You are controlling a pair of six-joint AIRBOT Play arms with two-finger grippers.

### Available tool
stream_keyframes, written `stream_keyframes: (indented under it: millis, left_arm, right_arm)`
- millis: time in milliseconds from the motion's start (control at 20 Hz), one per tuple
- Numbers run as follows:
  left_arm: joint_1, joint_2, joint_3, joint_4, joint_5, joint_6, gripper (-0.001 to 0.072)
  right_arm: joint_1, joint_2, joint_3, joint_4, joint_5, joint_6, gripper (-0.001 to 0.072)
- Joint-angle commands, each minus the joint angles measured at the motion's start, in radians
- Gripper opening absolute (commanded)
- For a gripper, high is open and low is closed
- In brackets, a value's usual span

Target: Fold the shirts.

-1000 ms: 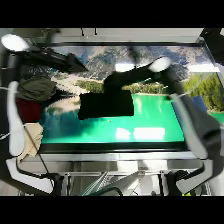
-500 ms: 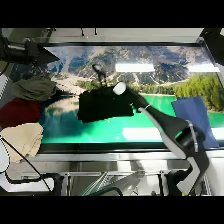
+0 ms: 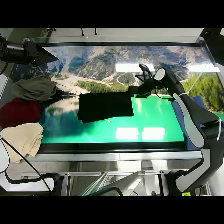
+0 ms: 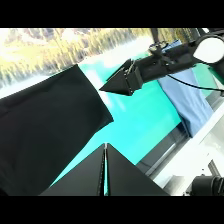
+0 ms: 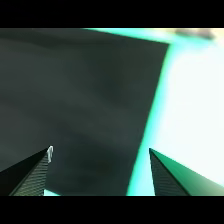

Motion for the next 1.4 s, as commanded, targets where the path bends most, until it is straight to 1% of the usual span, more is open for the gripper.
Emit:
stream_keyframes:
  millis: [0, 100, 250, 400, 450, 550, 600, 650, 750, 850, 1000, 1100, 1200, 1350]
  left_arm:
    - [0.001, 0.000, 0.001, 0.001, 0.005, 0.000, 0.0013]
    - [0.001, 0.000, 0.001, 0.002, 0.005, 0.007, 0.0013]
    - [0.001, 0.000, 0.001, 0.001, 0.004, 0.007, 0.0013]
    - [0.001, 0.000, 0.001, 0.001, 0.002, 0.007, 0.0013]
    - [0.001, 0.000, 0.001, 0.001, -0.002, 0.007, 0.0013]
    - [0.000, 0.000, 0.001, 0.001, -0.003, 0.007, 0.0013]
    - [0.000, 0.000, 0.001, 0.001, -0.003, 0.007, 0.0013]
    - [0.000, 0.000, 0.001, 0.001, -0.003, 0.007, 0.0013]
    - [0.000, 0.000, 0.001, 0.001, -0.004, 0.006, 0.0013]
    - [0.001, 0.000, 0.001, 0.001, -0.005, 0.006, 0.0013]
    - [0.000, -0.001, 0.001, 0.002, -0.004, 0.007, 0.0013]
    - [0.001, -0.006, 0.001, 0.001, -0.013, 0.007, 0.0013]
    - [0.000, -0.017, 0.000, 0.000, -0.049, 0.006, 0.0013]
    - [0.000, -0.047, 0.000, 0.001, -0.106, 0.006, 0.0013]
  right_arm:
    - [-0.035, -0.064, -0.025, 0.000, 0.040, -0.021, 0.0681]
    - [-0.033, -0.103, -0.026, 0.086, 0.031, -0.062, 0.0681]
    - [-0.033, -0.151, -0.025, 0.124, 0.015, -0.073, 0.0681]
    - [-0.033, -0.168, -0.025, 0.210, 0.018, -0.131, 0.0678]
    - [-0.033, -0.167, -0.024, 0.271, 0.018, -0.164, 0.0598]
    - [-0.034, -0.166, -0.023, 0.442, 0.027, -0.282, 0.0148]
    - [-0.035, -0.161, -0.021, 0.517, 0.028, -0.315, 0.0051]
    - [-0.037, -0.151, -0.010, 0.554, 0.024, -0.335, 0.0021]
    - [-0.057, -0.115, 0.040, 0.560, 0.021, -0.336, 0.0020]
    - [-0.109, -0.062, 0.104, 0.560, 0.013, -0.297, 0.0020]
    - [-0.224, 0.028, 0.164, 0.512, -0.016, -0.145, 0.0020]
    - [-0.301, 0.091, 0.169, 0.407, -0.015, -0.012, 0.0020]
    - [-0.385, 0.166, 0.169, 0.259, 0.001, 0.122, 0.0020]
    - [-0.521, 0.265, 0.169, 0.114, 0.038, 0.262, 0.0020]
